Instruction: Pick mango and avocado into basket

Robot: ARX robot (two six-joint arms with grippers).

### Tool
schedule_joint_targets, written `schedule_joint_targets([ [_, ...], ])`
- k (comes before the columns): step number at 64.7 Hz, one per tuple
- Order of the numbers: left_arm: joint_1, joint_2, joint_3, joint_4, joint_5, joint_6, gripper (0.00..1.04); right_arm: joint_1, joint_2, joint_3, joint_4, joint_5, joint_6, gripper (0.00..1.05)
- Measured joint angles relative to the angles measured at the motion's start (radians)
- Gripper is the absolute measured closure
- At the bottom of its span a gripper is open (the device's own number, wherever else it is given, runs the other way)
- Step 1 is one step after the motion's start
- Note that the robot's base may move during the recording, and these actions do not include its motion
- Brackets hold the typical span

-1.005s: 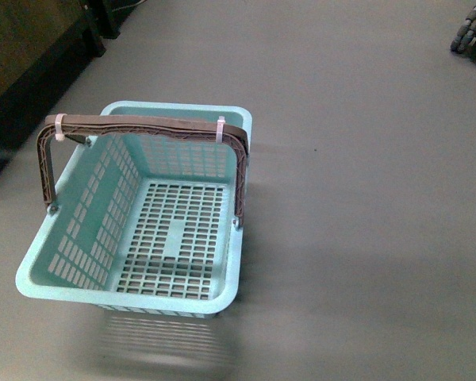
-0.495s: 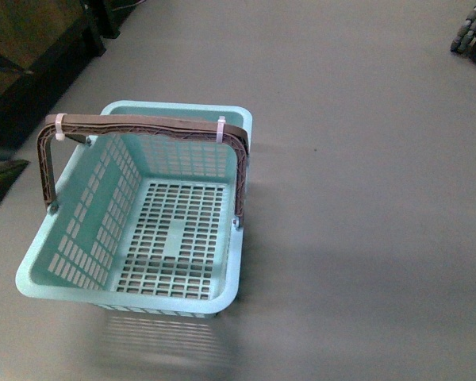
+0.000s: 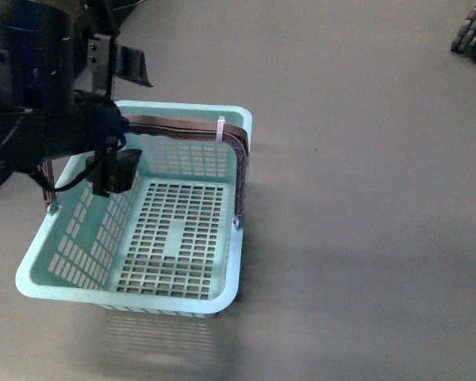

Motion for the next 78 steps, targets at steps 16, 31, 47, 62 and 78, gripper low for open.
schedule_joint_targets([
  [16, 0.002, 0.06, 0.104, -0.05, -0.034, 0.016, 0.34, 0.0, 0.0, 0.0, 0.0, 0.0, 0.0, 0.09],
  [31, 0.008, 0.093, 0.156, -0.163, -0.068, 0.037, 0.73, 0.0, 0.0, 0.0, 0.0, 0.0, 0.0, 0.09],
  [47, 0.014, 0.047, 0.129, -0.198, -0.045, 0.02, 0.9, 0.0, 0.0, 0.0, 0.0, 0.0, 0.0, 0.09],
  [62, 0.064, -0.339, -0.152, -0.202, -0.012, -0.04, 0.9, 0.0, 0.0, 0.0, 0.0, 0.0, 0.0, 0.09],
  [78, 0.202, -0.838, -0.311, -0.404, 0.055, -0.109, 0.9, 0.0, 0.0, 0.0, 0.0, 0.0, 0.0, 0.09],
])
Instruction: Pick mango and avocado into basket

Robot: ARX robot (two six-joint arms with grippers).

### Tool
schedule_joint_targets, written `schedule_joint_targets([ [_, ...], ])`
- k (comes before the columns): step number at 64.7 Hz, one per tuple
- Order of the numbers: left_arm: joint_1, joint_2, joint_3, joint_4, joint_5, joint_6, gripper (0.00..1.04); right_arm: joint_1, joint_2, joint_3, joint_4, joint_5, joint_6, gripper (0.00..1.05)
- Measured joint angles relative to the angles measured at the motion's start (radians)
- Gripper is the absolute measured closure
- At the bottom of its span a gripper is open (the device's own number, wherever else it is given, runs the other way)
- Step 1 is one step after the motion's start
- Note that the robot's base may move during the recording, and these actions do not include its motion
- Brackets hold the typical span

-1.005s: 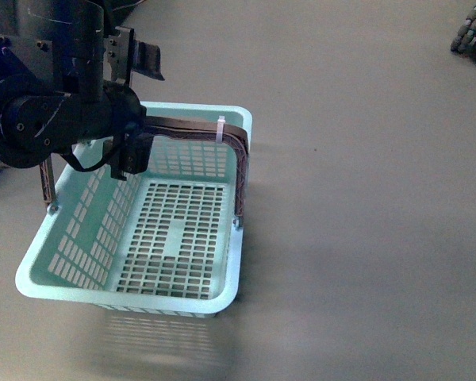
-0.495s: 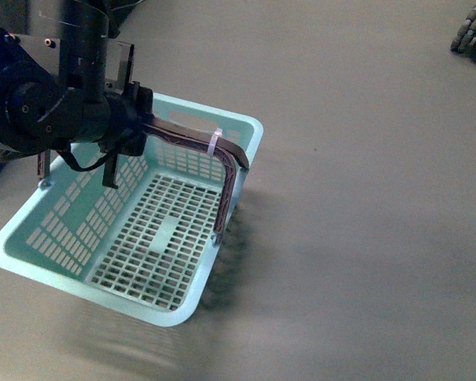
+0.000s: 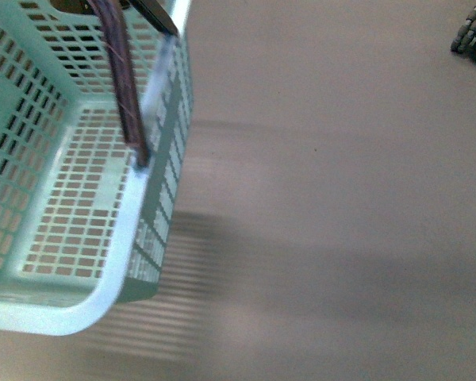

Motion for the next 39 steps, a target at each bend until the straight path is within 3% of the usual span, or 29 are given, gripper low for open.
schedule_joint_targets([
  [27, 0.145, -0.5, -0.005, -0.428, 0.146, 0.002, 0.91, 0.0, 0.0, 0.0, 0.0, 0.0, 0.0, 0.09],
  [39, 0.151, -0.538, -0.002, -0.48, 0.159, 0.027, 0.91, 0.0, 0.0, 0.0, 0.0, 0.0, 0.0, 0.09],
])
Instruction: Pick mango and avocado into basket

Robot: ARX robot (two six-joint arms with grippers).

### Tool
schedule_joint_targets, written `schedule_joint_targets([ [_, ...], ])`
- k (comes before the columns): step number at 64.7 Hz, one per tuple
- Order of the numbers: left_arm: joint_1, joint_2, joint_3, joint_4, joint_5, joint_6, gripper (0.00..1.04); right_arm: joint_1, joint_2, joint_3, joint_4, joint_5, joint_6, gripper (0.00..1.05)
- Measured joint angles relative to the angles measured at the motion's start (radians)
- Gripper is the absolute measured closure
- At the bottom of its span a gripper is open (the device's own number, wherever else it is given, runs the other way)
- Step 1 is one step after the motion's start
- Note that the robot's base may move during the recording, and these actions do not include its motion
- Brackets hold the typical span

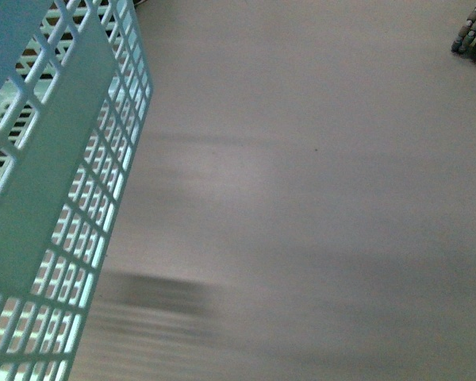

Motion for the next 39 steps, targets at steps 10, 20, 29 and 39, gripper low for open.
schedule_joint_targets([
  [10, 0.001, 0.003, 0.0, -0.001, -0.001, 0.013, 0.91, 0.0, 0.0, 0.0, 0.0, 0.0, 0.0, 0.09],
  [20, 0.001, 0.003, 0.0, -0.001, -0.001, 0.013, 0.91, 0.0, 0.0, 0.0, 0.0, 0.0, 0.0, 0.09],
  [29, 0.001, 0.004, 0.0, -0.001, -0.001, 0.015, 0.91, 0.0, 0.0, 0.0, 0.0, 0.0, 0.0, 0.09],
  [39, 0.001, 0.004, 0.0, -0.001, -0.001, 0.016, 0.91, 0.0, 0.0, 0.0, 0.0, 0.0, 0.0, 0.09],
])
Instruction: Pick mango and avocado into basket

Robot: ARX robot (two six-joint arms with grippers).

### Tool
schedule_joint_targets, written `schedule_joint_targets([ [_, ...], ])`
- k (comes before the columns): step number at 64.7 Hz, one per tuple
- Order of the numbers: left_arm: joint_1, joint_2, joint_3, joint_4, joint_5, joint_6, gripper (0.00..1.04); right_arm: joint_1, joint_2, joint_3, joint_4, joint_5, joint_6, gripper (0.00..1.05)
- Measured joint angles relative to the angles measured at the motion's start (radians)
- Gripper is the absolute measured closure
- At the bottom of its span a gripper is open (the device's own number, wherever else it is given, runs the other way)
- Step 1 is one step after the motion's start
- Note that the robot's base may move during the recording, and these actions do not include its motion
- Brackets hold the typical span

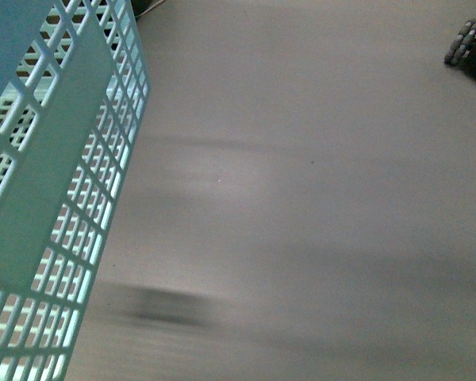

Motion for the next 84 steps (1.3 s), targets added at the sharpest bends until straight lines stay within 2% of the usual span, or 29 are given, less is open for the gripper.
schedule_joint_targets([
  [84, 0.0, 0.0, 0.004, 0.0, 0.001, 0.003, 0.91, 0.0, 0.0, 0.0, 0.0, -0.001, 0.0, 0.09],
])
